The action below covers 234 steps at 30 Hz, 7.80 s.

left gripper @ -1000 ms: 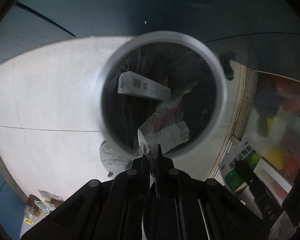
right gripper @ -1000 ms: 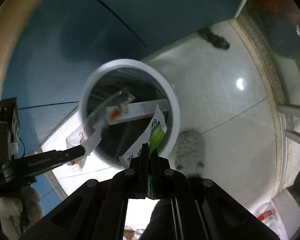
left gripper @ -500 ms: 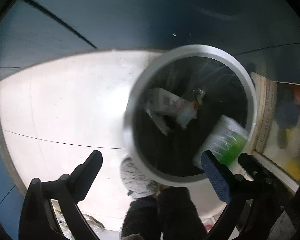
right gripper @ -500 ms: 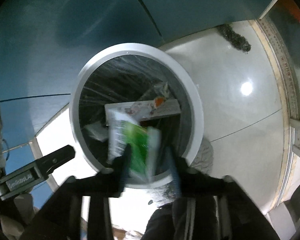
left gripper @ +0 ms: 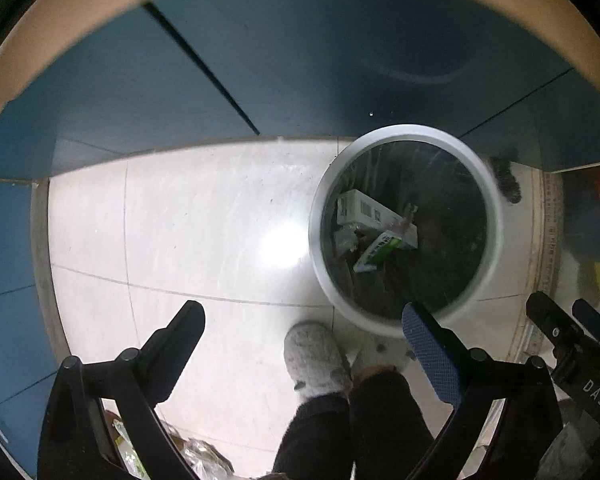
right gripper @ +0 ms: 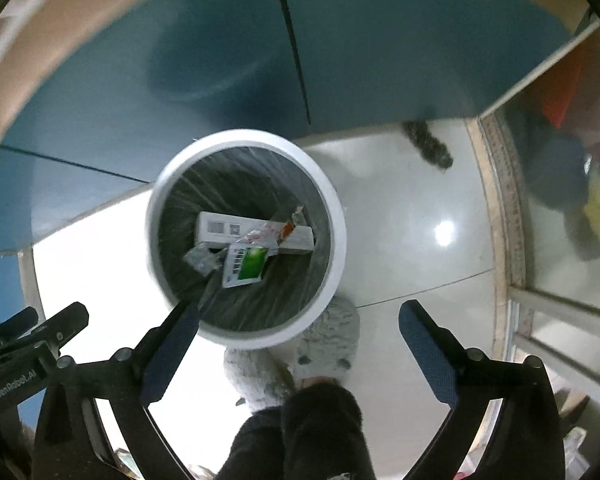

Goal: Collect trash
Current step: 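Move both tools back up to the counter, then grasp the small dark green item with the left tool while the right tool grasps the white sachet, then carry both items over the grey bin and open both tools to drop them, then raise both tools away from the bin, then grasp the white-green medicine box with the left tool while the right tool grasps the yellow spice box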

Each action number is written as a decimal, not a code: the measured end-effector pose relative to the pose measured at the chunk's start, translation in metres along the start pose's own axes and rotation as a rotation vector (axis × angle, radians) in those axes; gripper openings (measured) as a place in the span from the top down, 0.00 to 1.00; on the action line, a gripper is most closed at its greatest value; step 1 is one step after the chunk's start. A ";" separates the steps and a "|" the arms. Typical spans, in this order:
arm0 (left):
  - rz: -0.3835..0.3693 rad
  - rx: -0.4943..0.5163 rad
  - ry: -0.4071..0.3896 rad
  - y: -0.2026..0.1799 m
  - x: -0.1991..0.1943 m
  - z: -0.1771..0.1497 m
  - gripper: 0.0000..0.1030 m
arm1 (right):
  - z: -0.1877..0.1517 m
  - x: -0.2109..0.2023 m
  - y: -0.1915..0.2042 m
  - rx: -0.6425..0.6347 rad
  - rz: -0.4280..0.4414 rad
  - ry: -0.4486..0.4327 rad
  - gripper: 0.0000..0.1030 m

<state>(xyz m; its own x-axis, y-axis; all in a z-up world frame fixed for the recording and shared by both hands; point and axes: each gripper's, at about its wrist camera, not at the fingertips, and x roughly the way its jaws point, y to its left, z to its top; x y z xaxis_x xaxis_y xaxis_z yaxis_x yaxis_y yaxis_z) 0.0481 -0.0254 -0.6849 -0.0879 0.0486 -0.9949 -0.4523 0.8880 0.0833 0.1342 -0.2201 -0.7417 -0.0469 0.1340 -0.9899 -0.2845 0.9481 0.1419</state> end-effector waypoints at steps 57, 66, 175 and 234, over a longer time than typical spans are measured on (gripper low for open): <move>0.393 -0.560 -0.331 0.139 -0.417 0.140 0.00 | 0.286 -0.388 0.204 -0.266 0.239 -0.207 0.19; 0.093 -0.515 -0.369 0.150 -0.407 0.195 0.05 | 0.288 -0.377 0.233 -0.436 0.097 -0.371 1.00; -0.040 -0.072 -0.009 0.008 -0.055 -0.018 0.00 | -0.005 -0.067 0.002 -0.080 -0.073 -0.019 0.00; 0.128 0.185 -0.199 0.046 -0.389 0.342 0.01 | 0.407 -0.459 0.096 -0.101 0.133 -0.246 0.00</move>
<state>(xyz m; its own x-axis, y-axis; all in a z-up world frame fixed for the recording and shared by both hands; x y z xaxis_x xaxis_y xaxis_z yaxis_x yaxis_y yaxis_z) 0.3650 0.1532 -0.3132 0.0502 0.2379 -0.9700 -0.2774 0.9363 0.2153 0.5184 -0.0732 -0.2764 0.1403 0.3325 -0.9326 -0.3861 0.8857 0.2577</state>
